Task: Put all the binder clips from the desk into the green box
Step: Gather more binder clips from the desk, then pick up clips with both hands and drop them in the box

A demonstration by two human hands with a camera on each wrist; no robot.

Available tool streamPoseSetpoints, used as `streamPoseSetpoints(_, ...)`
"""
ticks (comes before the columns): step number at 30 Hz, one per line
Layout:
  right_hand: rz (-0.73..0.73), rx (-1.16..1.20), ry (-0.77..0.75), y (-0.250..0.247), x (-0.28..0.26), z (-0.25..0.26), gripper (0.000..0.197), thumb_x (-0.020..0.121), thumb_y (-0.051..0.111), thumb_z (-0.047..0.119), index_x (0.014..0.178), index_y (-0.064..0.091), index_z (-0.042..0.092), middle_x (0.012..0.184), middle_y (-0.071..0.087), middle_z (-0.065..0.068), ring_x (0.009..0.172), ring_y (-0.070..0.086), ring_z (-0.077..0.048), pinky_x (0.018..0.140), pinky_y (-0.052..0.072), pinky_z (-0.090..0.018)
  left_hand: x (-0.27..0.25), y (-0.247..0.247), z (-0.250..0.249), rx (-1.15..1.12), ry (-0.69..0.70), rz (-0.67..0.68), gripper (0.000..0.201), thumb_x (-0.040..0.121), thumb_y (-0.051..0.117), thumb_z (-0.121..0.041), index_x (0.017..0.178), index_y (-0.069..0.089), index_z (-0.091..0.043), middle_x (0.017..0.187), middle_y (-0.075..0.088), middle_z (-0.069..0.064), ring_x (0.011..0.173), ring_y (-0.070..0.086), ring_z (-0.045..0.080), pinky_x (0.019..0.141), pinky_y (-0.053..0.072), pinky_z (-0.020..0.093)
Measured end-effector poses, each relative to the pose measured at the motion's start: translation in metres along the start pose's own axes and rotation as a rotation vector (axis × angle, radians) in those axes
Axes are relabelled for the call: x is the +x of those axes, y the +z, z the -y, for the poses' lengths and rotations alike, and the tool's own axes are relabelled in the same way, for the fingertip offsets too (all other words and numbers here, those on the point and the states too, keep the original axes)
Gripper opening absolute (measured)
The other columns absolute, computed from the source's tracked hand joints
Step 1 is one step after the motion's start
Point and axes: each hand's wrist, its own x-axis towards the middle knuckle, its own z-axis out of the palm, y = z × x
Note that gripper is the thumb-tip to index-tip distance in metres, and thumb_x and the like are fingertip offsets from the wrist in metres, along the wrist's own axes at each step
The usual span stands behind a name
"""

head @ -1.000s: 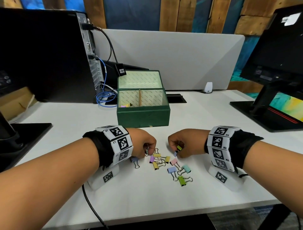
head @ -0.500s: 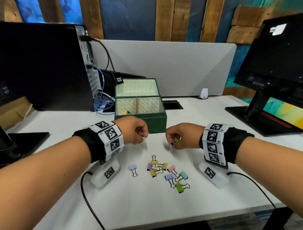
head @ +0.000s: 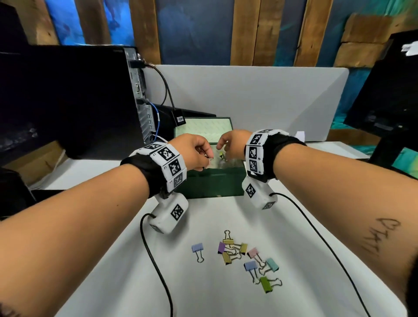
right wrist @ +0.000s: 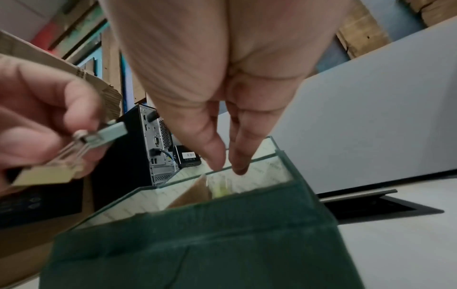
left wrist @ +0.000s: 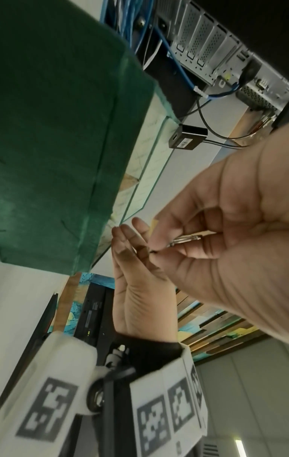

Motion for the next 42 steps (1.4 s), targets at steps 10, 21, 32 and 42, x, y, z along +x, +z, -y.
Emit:
streamPoseSetpoints(10, -0.085, 0.118, -0.067, 0.0, -0.071, -0.034, 0.03, 0.082, 0.052, 0.004, 0.101, 0.067, 0.022, 0.092, 0.061, 0.005, 0.091, 0.061, -0.018, 0.078, 0.048, -0.022, 0.038, 0.02, -0.015, 0.063, 0.052, -0.032, 0.014, 0.079, 0.069, -0.01, 0.088, 0.069, -0.02, 0.082, 0.062, -0.003, 0.069, 0.06, 0.012, 0.062, 0.051, 0.016)
streamPoseSetpoints(21, 0.512, -0.145, -0.095, 0.003, -0.145, -0.045, 0.038, 0.079, 0.07, 0.032, 0.114, 0.058, 0.035, 0.107, 0.06, 0.013, 0.086, 0.058, -0.004, 0.074, 0.045, -0.017, -0.028, 0.012, -0.005, 0.419, 0.091, 0.366, 0.03, 0.081, 0.067, -0.026, 0.111, 0.062, -0.031, 0.096, 0.066, -0.01, 0.088, 0.063, 0.011, 0.079, 0.048, 0.021)
streamPoseSetpoints(32, 0.689, -0.293, -0.174, 0.037, -0.173, -0.022, 0.09, 0.066, 0.078, 0.047, 0.139, 0.024, 0.045, 0.127, 0.042, 0.007, 0.099, 0.045, -0.011, 0.091, 0.042, -0.031, -0.095, 0.035, 0.015, 0.74, 0.079, 0.735, 0.08, 0.076, 0.071, -0.029, 0.14, 0.026, -0.047, 0.123, 0.046, -0.011, 0.075, 0.055, 0.002, 0.079, 0.048, 0.022)
streamPoseSetpoints(42, 0.49, -0.136, -0.201, 0.052, -0.163, -0.025, 0.037, 0.082, 0.067, 0.03, 0.117, 0.057, 0.031, 0.101, 0.047, 0.004, 0.087, 0.05, -0.013, 0.087, 0.045, -0.028, -0.082, 0.067, 0.0, 0.697, 0.231, 0.601, 0.054, 0.085, 0.06, -0.036, 0.135, 0.041, -0.039, 0.122, 0.05, -0.001, 0.101, 0.053, 0.016, 0.089, 0.044, 0.027)
